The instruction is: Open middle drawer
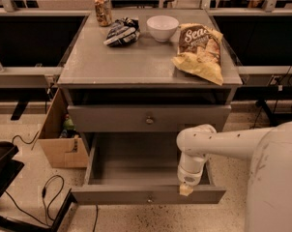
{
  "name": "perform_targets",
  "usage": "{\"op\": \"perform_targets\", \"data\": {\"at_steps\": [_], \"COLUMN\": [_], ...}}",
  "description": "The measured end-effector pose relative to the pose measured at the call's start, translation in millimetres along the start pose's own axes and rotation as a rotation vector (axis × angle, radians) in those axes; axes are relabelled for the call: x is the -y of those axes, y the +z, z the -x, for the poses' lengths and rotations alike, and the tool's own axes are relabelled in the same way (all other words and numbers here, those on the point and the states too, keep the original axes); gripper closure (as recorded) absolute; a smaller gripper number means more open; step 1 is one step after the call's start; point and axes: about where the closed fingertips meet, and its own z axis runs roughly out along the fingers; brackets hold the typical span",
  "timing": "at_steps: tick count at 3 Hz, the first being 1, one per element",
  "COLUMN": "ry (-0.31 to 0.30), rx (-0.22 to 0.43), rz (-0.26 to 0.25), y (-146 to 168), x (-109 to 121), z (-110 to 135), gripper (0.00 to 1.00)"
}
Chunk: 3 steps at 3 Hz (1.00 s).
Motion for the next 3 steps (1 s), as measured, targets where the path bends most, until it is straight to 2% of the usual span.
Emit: {"op": "perform_targets", "data": {"at_steps": [1,2,3], "ry": [0.000,0.000,-0.031], "rx": [0.000,0.000,0.036], "rz": [0.000,0.000,-0.030], "y": [0,0,-19], "x": [0,0,-4], "z": [0,0,-8], "gripper": [0.12,0.00,0.00]}}
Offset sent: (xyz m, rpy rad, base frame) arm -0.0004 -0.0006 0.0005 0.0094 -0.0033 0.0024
